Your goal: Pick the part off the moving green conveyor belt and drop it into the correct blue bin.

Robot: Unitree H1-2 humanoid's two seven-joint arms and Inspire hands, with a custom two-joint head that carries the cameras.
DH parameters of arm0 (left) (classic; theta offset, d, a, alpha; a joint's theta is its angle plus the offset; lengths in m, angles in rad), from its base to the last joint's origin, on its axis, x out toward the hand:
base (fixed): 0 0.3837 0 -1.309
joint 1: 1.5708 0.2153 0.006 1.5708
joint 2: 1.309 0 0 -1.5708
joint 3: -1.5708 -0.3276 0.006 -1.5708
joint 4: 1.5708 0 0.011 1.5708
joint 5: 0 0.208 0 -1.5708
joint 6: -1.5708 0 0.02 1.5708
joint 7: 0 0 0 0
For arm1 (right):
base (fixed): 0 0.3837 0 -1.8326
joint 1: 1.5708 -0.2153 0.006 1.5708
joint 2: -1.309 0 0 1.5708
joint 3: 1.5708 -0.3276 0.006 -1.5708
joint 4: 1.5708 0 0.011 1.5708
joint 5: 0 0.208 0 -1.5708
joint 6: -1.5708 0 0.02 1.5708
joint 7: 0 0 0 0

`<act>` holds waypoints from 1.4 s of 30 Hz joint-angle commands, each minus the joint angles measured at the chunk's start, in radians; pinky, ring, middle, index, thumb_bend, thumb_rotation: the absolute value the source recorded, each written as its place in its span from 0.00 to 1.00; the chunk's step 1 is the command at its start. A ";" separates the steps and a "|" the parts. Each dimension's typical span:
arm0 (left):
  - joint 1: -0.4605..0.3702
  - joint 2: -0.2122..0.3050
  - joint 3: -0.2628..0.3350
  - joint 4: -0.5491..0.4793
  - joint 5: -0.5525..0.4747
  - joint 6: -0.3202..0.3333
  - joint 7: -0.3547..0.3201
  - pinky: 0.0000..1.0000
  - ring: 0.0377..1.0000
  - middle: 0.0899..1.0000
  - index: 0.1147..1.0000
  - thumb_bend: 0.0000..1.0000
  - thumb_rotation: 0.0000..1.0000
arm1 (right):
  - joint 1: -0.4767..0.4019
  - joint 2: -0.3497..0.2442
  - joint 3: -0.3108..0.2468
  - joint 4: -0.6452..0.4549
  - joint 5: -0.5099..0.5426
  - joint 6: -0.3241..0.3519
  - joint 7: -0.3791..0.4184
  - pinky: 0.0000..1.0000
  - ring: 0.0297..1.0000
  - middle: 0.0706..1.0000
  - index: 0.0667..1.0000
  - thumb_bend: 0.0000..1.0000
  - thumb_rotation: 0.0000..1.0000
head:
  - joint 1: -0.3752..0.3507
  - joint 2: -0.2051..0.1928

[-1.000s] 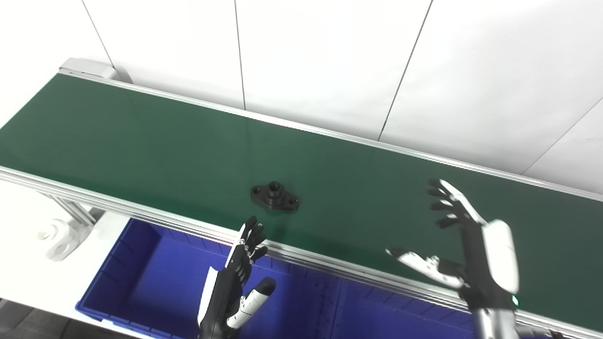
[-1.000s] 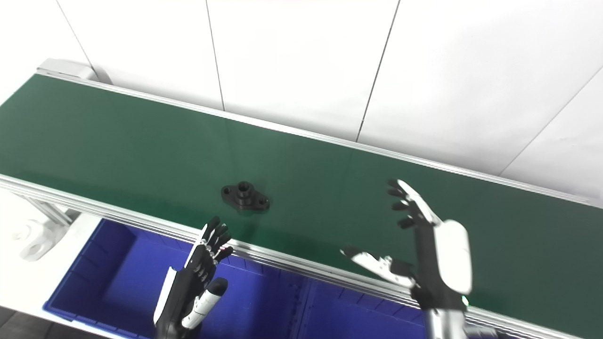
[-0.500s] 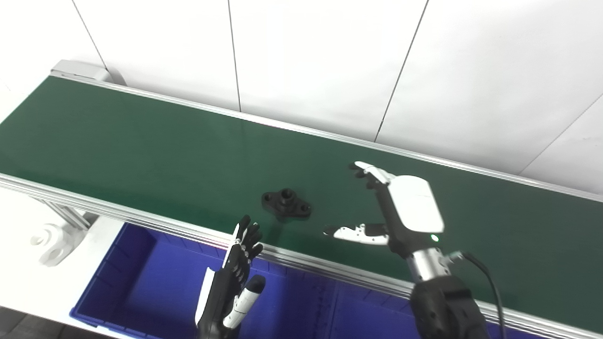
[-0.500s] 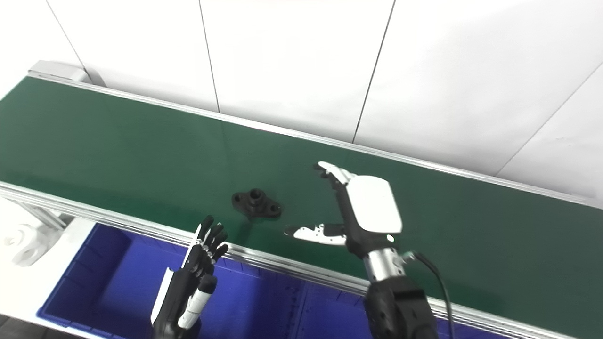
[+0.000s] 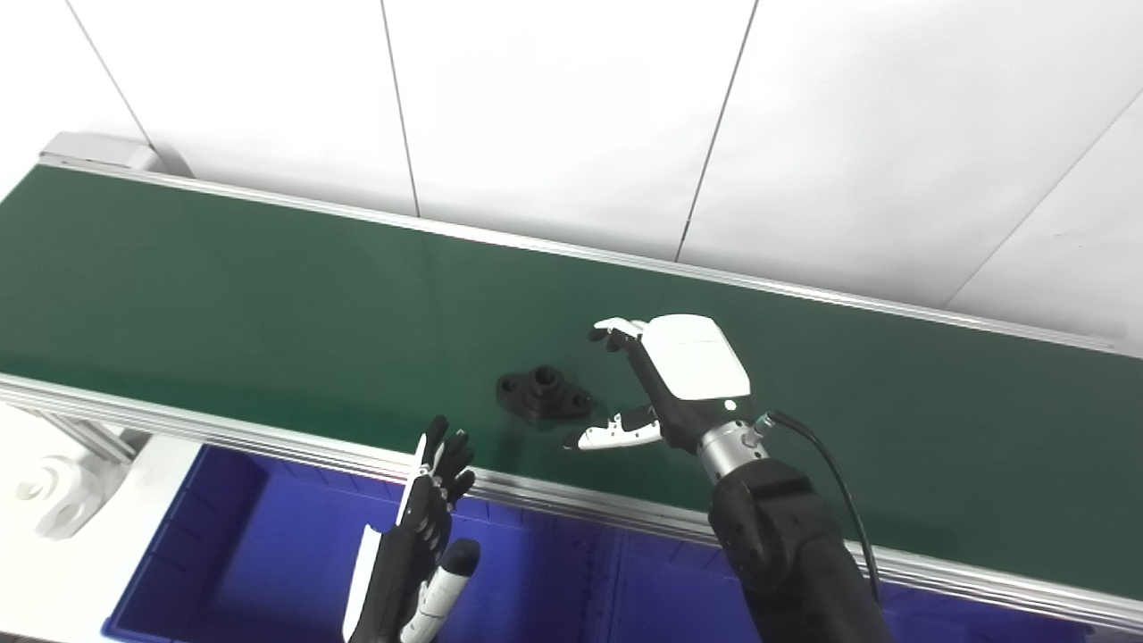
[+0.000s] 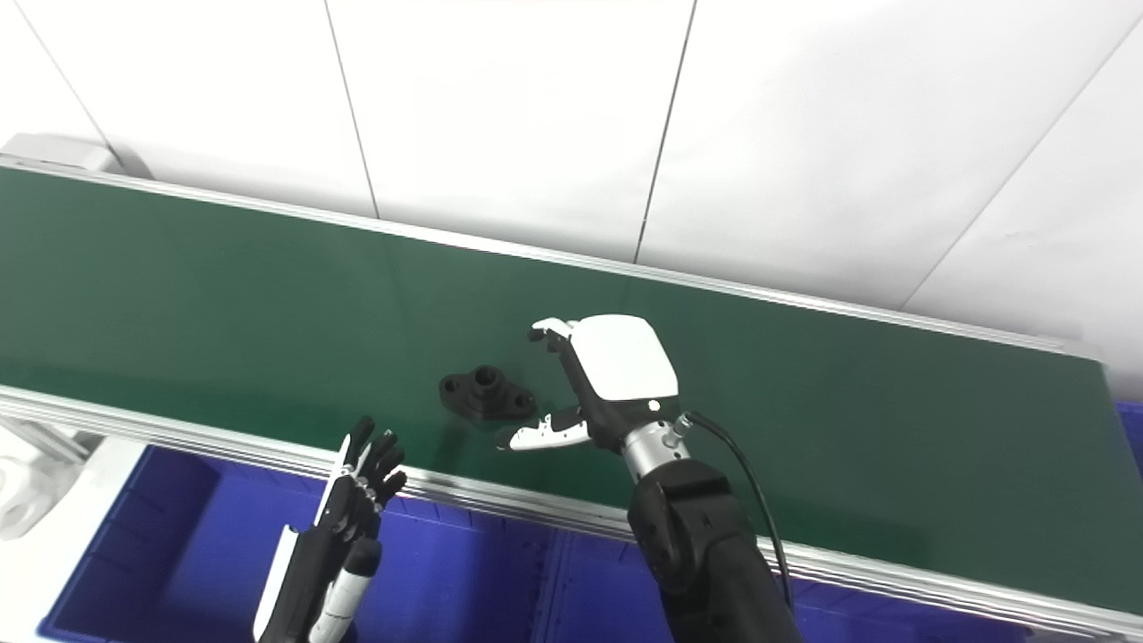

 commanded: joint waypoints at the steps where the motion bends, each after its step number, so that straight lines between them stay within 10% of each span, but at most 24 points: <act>1: 0.007 -0.009 -0.016 -0.037 -0.004 0.007 -0.011 0.94 0.95 0.97 1.00 0.68 0.87 | -0.047 0.006 0.009 -0.008 -0.011 0.024 0.000 0.49 0.61 0.69 0.72 0.87 0.53 | 0.000 0.001; 11: 0.013 -0.013 -0.020 -0.049 -0.002 0.021 -0.010 0.94 0.95 0.97 1.00 0.69 0.88 | -0.082 -0.009 0.036 0.033 -0.011 0.035 0.010 0.50 0.60 0.68 0.73 0.85 0.50 | 0.001 0.012; 18: 0.018 -0.018 -0.027 -0.061 -0.003 0.042 -0.012 0.95 0.96 0.97 1.00 0.70 0.89 | -0.078 -0.021 0.047 0.095 0.023 0.015 -0.039 0.26 0.32 0.38 0.63 0.65 0.50 | 0.009 0.019; 23: 0.022 -0.023 -0.030 -0.072 0.003 0.056 -0.007 0.94 0.95 0.97 1.00 0.70 0.88 | -0.075 -0.039 0.084 0.169 0.002 0.018 -0.078 0.19 0.24 0.32 0.56 0.57 0.40 | 0.008 0.029; 26: 0.026 -0.024 -0.032 -0.080 0.003 0.062 -0.007 0.94 0.95 0.97 1.00 0.70 0.89 | -0.071 -0.051 0.107 0.218 -0.022 0.039 -0.089 0.12 0.15 0.21 0.45 0.51 0.16 | 0.007 0.031; 42: 0.025 -0.020 -0.022 -0.094 -0.018 0.090 -0.007 0.92 0.94 0.96 1.00 0.70 0.90 | -0.058 -0.090 0.126 0.204 0.011 0.081 -0.078 0.12 0.15 0.21 0.44 0.50 0.15 | -0.008 0.040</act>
